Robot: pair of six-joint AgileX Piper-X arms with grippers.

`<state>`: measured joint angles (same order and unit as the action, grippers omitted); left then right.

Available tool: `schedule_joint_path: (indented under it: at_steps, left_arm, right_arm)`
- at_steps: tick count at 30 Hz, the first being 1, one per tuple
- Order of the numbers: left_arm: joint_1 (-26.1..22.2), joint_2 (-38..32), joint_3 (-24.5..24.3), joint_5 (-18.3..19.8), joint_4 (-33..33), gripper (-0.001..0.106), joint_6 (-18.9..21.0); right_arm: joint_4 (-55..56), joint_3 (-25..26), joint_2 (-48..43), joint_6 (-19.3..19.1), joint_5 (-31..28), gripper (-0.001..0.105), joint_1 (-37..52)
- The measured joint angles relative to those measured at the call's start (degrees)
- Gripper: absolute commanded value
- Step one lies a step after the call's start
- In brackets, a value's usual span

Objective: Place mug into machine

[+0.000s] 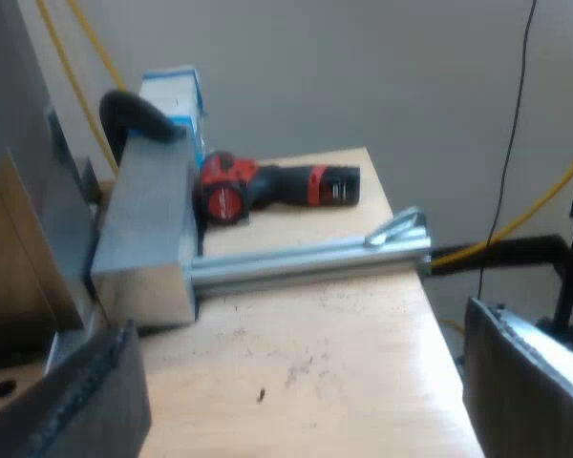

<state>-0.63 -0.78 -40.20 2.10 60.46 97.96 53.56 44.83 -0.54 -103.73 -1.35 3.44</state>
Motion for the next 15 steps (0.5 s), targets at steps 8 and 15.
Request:
schedule_joint_path:
  at_steps: [8, 15]
  left_arm:
    - [0.0, 0.0, 7.32, 0.0, -1.04, 0.081, 0.14]
    - [0.0, 0.0, 9.37, 0.0, -0.15, 0.081, 0.14]
  right_arm:
    - [-0.66, -7.71, 0.11, 1.07, 0.06, 0.07, 0.0]
    - [-0.65, -13.14, 0.11, 1.07, 0.06, 0.07, 0.0]
